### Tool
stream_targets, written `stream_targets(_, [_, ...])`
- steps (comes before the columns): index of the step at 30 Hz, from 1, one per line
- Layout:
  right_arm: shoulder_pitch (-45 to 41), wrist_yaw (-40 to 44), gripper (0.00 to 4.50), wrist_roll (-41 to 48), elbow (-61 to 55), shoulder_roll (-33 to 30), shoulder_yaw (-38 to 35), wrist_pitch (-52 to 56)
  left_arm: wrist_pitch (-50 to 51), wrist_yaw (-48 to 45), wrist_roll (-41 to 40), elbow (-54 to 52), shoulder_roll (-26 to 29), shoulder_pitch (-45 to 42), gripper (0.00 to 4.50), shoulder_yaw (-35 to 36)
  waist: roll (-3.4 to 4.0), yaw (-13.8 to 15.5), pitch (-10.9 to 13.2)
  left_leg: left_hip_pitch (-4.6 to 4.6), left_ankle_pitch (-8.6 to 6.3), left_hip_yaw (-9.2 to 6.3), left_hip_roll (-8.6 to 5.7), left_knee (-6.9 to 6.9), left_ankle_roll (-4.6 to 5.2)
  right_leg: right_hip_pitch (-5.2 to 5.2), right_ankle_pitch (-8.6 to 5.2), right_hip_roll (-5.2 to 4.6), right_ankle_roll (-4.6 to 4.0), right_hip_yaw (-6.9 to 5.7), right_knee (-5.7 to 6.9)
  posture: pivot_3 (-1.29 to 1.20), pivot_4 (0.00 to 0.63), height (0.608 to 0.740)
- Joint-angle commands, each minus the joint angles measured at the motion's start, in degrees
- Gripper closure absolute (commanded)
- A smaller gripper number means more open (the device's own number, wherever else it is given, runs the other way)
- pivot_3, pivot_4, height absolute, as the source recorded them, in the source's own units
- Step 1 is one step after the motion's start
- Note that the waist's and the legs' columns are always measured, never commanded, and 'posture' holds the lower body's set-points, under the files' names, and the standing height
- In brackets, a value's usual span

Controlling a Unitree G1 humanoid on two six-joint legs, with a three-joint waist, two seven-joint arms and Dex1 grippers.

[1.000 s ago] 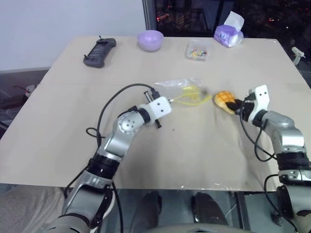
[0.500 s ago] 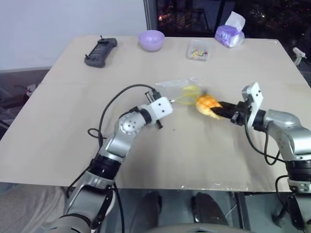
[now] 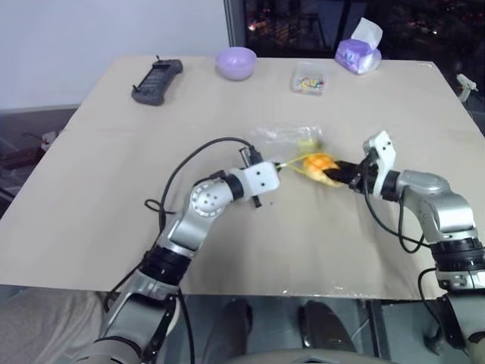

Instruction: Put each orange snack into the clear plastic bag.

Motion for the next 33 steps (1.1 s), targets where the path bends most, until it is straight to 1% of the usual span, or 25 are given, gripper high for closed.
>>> stream_targets(1, [-1.8,-0.9,3.48,0.4,-0.6,0.4,-0.7,1.2,-2.3,-0.3,-0.4,-2.4,-0.1,-0.3,4.50,0.1,0.00,0.0,0.0,0.00,0.00,0.00,0.00,0.00,0.00,0.00,0.00,0.00,0.00,0.00,0.00,0.00,0.150,0.740])
stream_targets(6, [-5.7,-6.0,3.48,4.1,1.3,4.7,-4.8,7.5,-3.2,-1.6,-0.9,-2.3,-0.6,0.4,4.50,-0.9,0.00,-0.1,0.0,0.03,0.00,0.01,0.01,-0.01,0.00,0.00,0.00,0.01,0.00,0.01,0.02,0.00,0.150,0.740])
stream_targets(12, [-7.6,-8.7,3.48,4.9,1.8,7.0,-6.0,9.3,-3.9,-2.7,-1.1,-2.1,-1.7,0.6,4.50,-1.5,0.01,0.1,0.0,-0.02,0.00,-0.02,-0.01,-0.01,0.00,0.00,0.00,0.00,0.00,-0.02,-0.01,0.00,0.150,0.740])
stream_targets(19, [-6.9,-9.8,3.48,2.6,0.6,8.2,-2.6,8.3,-4.3,-3.0,-1.0,-1.4,-2.3,0.1,4.50,-1.6,0.01,-0.1,0.0,-0.01,0.00,-0.01,-0.01,-0.01,0.00,-0.02,0.00,0.00,0.00,-0.01,0.00,0.00,0.150,0.740])
stream_targets(22, [-6.6,-10.3,2.55,2.0,0.7,8.7,-2.1,8.0,-4.3,-3.0,-0.9,-1.4,-2.5,0.1,4.50,-1.5,0.01,-0.2,0.0,0.00,0.00,0.00,0.00,-0.01,0.00,-0.02,0.00,0.01,0.00,0.00,0.01,0.00,0.150,0.740])
stream_targets(25, [-6.1,-9.3,1.25,2.9,-0.6,8.8,-2.2,8.3,-4.2,-2.9,-0.8,-1.4,-2.5,0.3,4.50,-1.5,0.01,-0.1,0.0,-0.01,0.00,0.00,0.00,-0.01,0.00,-0.02,0.00,0.01,0.00,-0.01,0.01,0.00,0.150,0.740])
stream_targets(27, [-5.3,-8.1,0.36,4.0,-2.8,7.8,-2.9,9.0,-3.8,-2.8,-0.6,-1.5,-2.3,0.5,4.50,-1.3,0.01,-0.1,0.0,-0.01,0.00,-0.01,0.00,-0.01,0.00,-0.02,0.00,0.01,0.00,-0.01,0.00,0.00,0.150,0.740])
stream_targets(28, [-5.1,-7.7,0.02,4.3,-3.6,7.2,-3.1,9.3,-3.6,-2.7,-0.6,-1.5,-2.3,0.6,4.50,-1.2,0.01,0.0,0.0,-0.02,0.00,-0.01,0.00,-0.01,0.00,-0.02,0.00,0.01,0.00,-0.01,0.00,0.00,0.150,0.740])
stream_targets(31, [-2.9,-4.7,0.02,6.2,-6.8,3.4,-4.4,10.8,-3.1,-2.1,-0.2,-1.3,-2.0,0.7,4.50,-0.8,0.01,0.0,0.0,-0.03,0.00,-0.02,-0.01,-0.01,0.01,-0.01,0.00,0.00,0.00,-0.02,-0.02,0.00,0.150,0.740])
stream_targets(33, [0.0,-1.2,0.02,8.5,-10.4,-0.8,-5.9,12.0,-2.8,-1.8,0.0,-1.0,-1.8,0.6,4.50,-0.4,0.02,0.2,0.0,-0.01,0.00,-0.01,-0.01,-0.01,0.01,-0.01,0.00,0.00,0.00,-0.01,0.00,0.00,0.150,0.740])
